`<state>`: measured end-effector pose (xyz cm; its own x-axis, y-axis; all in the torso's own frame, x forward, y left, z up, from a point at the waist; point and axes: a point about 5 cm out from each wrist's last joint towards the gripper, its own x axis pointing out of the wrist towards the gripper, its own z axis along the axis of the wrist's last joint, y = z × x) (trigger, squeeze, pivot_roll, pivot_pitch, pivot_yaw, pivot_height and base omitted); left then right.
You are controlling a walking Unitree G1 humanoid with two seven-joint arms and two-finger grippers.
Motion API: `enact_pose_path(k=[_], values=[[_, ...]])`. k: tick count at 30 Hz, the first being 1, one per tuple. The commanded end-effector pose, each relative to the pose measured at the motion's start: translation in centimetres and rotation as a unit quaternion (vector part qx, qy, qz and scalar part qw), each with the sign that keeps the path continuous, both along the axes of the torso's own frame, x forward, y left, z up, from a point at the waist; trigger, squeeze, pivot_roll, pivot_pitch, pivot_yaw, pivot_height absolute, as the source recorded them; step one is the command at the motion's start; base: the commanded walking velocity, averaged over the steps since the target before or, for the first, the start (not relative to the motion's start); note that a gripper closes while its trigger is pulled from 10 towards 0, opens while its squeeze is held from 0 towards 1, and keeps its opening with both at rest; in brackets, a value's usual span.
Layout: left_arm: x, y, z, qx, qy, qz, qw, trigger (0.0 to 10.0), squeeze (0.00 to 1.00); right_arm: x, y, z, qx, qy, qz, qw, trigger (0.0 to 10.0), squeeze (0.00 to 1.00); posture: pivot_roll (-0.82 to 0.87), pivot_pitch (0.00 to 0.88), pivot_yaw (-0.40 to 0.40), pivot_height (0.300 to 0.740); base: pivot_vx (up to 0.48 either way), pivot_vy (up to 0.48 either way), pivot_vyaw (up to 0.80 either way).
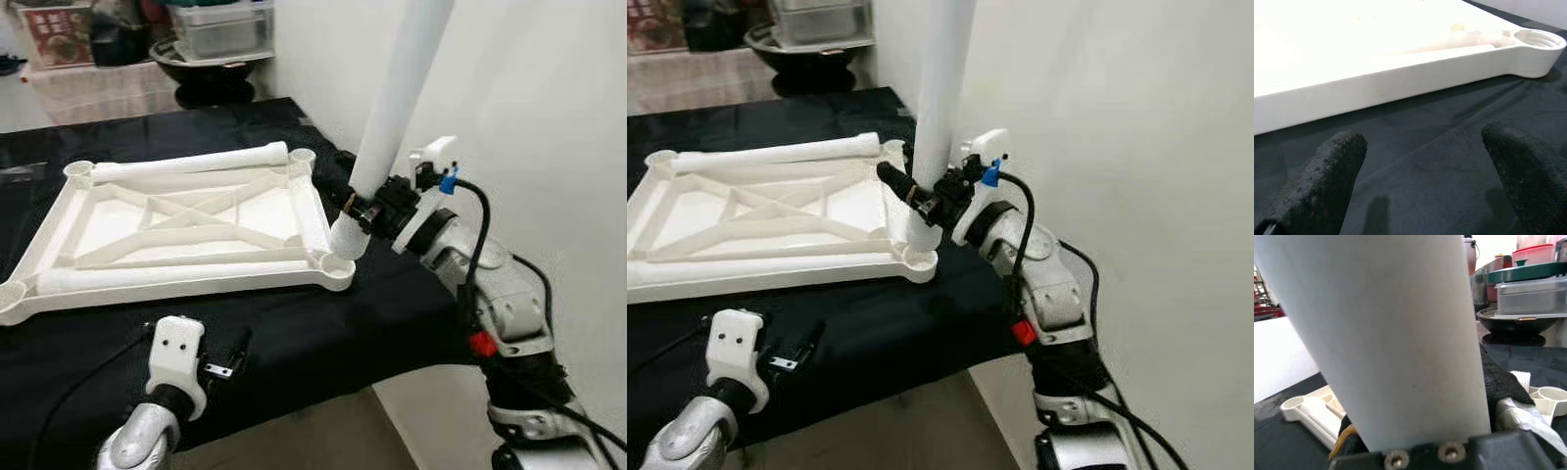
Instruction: Building children table
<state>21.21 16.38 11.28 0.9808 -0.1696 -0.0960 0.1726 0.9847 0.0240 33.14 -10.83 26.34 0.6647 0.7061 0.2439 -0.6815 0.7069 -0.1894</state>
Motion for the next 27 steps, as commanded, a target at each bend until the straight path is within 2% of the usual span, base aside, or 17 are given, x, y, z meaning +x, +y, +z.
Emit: enact_pose_path(k=[1, 4, 6, 8, 11, 14, 15, 17, 18, 21, 22, 23, 26, 27], values=[[-0.1, -0.4, 0.3, -0.002, -0.008, -0.011, 1.000, 10.0, 0.00, 0.2, 0.5, 0.1, -0.004, -0.010, 0.000, 1.000, 10.0, 0.00, -0.01, 0.060, -0.052, 0.740, 0.000, 0.480, 0.00], [-0.3, -0.7, 1.0, 0.013, -0.025, -0.027, 0.999, 10.0, 0.00, 0.4, 0.7, 0.4, -0.001, -0.011, -0.009, 1.000, 10.0, 0.00, 0.00, 0.089, -0.051, 0.740, 0.000, 0.480, 0.00], [-0.7, -1.1, 1.6, 0.045, -0.042, -0.052, 0.997, 10.0, 0.00, 0.9, 0.3, 0.6, 0.001, -0.009, -0.023, 1.000, 10.0, 0.00, 0.01, 0.117, -0.044, 0.740, 0.000, 0.000, 0.00], [-1.1, -1.3, 1.9, 0.055, -0.050, -0.072, 0.995, 10.0, 0.00, 1.4, -0.1, 0.7, -0.001, -0.009, -0.036, 0.999, 10.0, 0.00, 0.01, 0.126, -0.041, 0.740, 0.000, 0.000, 0.00], [-1.5, -0.4, 2.7, 0.068, -0.074, -0.062, 0.993, 10.0, 0.00, 2.3, -1.1, 1.0, -0.010, -0.010, -0.051, 0.999, 10.0, 0.00, 0.01, 0.165, -0.023, 0.740, 0.000, 0.000, 0.00], [-1.4, 0.5, 2.8, 0.072, -0.073, -0.041, 0.994, 10.0, 0.00, 2.7, -1.7, 1.2, -0.017, -0.012, -0.053, 0.998, 10.0, 0.00, 0.01, 0.178, -0.019, 0.740, 0.000, 0.000, 0.00], [-1.3, 1.2, 2.8, 0.071, -0.066, -0.026, 0.995, 10.0, 0.00, 3.0, -2.2, 1.3, -0.021, -0.012, -0.055, 0.998, 10.0, 0.00, 0.02, 0.181, -0.018, 0.740, 0.000, 0.000, 0.00], [-0.7, 2.6, 2.5, 0.095, -0.048, -0.013, 0.994, 10.0, 0.00, 3.6, -3.5, 1.5, -0.040, -0.012, -0.063, 0.997, 10.0, 0.00, 0.02, 0.194, -0.019, 0.740, 0.000, 0.000, 0.00], [-0.2, 3.0, 2.7, 0.107, -0.045, -0.021, 0.993, 10.0, 0.00, 3.8, -4.0, 1.7, -0.042, -0.012, -0.069, 0.997, 10.0, 0.00, 0.02, 0.207, -0.022, 0.740, 0.000, 0.000, 0.00], [0.4, 3.5, 2.9, 0.120, -0.044, -0.030, 0.991, 10.0, 0.00, 4.0, -4.5, 2.1, -0.043, -0.013, -0.075, 0.996, 10.0, 0.00, 0.02, 0.209, -0.021, 0.740, 0.000, 0.000, 0.00], [1.2, 4.0, 3.5, 0.137, -0.052, -0.052, 0.988, 10.0, 0.00, 4.2, -4.9, 2.3, -0.044, -0.014, -0.084, 0.995, 10.0, 0.00, 0.02, 0.218, -0.022, 0.740, 0.000, 0.000, 0.00], [2.9, 4.8, 4.7, 0.147, -0.067, -0.079, 0.984, 10.0, 0.00, 4.5, -5.4, 2.5, -0.049, -0.018, -0.094, 0.994, 10.0, 0.00, 0.01, 0.227, -0.017, 0.740, 0.000, 0.000, 0.00], [4.1, 5.1, 5.4, 0.163, -0.074, -0.098, 0.979, 10.0, 0.00, 4.6, -5.7, 2.6, -0.052, -0.019, -0.099, 0.994, 10.0, 0.00, 0.01, 0.231, -0.013, 0.740, 0.000, 0.000, 0.00], [4.1, 5.1, 5.4, 0.163, -0.074, -0.098, 0.979, 10.0, 0.00, 4.6, -5.7, 2.6, -0.052, -0.019, -0.099, 0.994, 10.0, 0.00, 0.01, 0.231, -0.013, 0.740, 0.000, 0.000, 0.00]])
